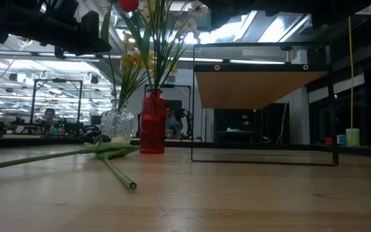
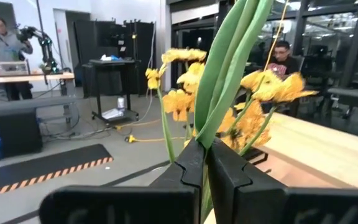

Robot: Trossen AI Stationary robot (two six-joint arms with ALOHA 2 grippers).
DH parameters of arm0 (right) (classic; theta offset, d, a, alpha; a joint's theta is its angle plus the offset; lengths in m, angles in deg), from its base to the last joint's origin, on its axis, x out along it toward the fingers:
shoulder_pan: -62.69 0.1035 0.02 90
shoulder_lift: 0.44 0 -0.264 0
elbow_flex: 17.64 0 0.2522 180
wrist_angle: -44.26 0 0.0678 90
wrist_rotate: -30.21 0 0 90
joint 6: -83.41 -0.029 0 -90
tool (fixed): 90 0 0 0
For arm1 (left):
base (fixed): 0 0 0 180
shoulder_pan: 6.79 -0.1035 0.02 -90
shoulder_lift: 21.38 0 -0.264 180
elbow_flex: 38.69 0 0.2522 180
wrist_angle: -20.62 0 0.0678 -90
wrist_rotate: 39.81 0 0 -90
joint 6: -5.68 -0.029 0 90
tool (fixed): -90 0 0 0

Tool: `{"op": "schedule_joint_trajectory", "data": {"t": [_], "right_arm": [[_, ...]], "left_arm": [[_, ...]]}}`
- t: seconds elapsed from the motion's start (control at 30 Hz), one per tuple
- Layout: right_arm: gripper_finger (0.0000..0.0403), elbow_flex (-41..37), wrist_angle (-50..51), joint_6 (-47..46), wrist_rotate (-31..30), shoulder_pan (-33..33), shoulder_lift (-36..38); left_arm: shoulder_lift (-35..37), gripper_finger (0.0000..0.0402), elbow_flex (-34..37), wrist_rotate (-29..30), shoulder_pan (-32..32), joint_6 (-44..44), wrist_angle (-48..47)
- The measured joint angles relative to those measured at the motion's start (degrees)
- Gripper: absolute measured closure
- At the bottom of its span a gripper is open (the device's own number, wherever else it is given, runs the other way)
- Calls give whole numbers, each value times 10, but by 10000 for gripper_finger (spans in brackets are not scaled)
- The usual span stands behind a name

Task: Pick and place flowers into a vace then onto a shelf
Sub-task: Put the pink tulip into the transparent vase

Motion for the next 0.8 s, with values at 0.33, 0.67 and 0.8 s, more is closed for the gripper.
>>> {"op": "schedule_joint_trajectory", "data": {"t": [0.33, 0.67, 0.8], "right_arm": [[398, 0, 0, 0, 0, 0, 0], [398, 0, 0, -2, 0, 0, 0], [398, 0, 0, -2, 0, 0, 0]], "left_arm": [[-44, 398, 0, -32, -57, 55, -7], [-101, 390, 0, -102, -117, 89, -6], [-118, 372, 0, -110, -123, 98, -6]]}}
